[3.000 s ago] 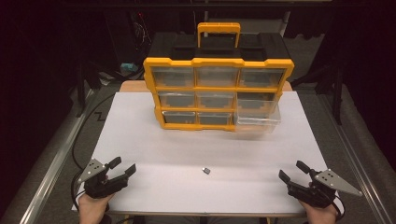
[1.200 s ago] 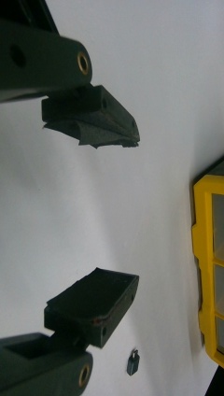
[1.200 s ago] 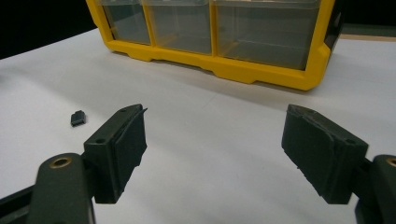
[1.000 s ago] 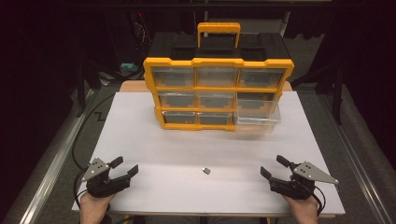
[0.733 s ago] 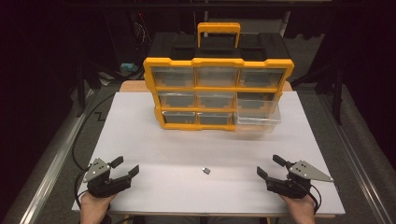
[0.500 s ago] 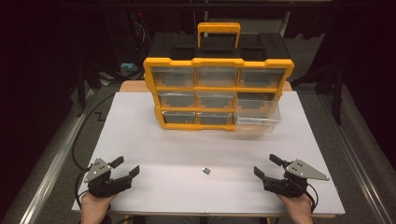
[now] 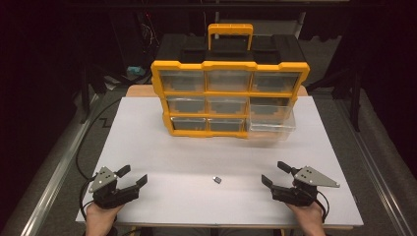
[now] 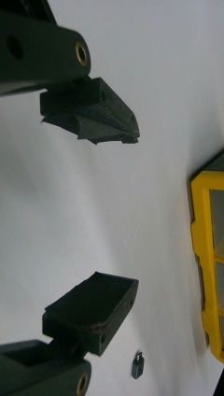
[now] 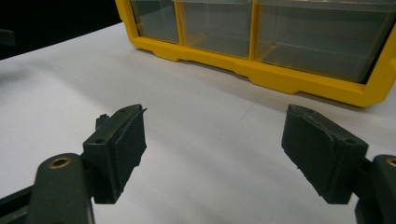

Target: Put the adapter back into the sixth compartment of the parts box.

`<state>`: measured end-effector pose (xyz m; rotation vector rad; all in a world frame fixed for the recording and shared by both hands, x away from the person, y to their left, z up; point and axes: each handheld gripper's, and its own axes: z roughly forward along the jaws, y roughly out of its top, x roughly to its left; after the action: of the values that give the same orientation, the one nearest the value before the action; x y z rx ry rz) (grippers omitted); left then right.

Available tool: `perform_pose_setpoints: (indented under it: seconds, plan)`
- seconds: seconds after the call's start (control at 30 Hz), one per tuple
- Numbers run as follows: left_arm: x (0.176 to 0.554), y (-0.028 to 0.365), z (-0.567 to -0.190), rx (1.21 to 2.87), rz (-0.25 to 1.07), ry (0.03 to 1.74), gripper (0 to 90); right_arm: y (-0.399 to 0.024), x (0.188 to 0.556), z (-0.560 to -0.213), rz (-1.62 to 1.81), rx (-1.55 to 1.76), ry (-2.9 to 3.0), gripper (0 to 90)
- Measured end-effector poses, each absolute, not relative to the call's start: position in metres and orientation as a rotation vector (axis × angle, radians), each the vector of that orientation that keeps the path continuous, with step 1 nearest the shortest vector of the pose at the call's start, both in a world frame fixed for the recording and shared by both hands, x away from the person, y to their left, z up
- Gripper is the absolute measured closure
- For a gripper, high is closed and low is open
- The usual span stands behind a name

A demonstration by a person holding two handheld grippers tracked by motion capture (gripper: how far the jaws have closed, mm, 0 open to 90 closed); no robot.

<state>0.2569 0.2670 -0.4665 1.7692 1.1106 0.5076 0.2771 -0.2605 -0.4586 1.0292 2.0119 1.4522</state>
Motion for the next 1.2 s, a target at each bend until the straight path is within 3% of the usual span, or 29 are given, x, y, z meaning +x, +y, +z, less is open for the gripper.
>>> perform_pose_setpoints:
  seconds: [1.2]
  plan:
    - [0.258,0.266,-0.467,1.77,0.492,1.105,25.4,-0.225,0.291,-0.458,1.502,0.963,2.079,22.7]
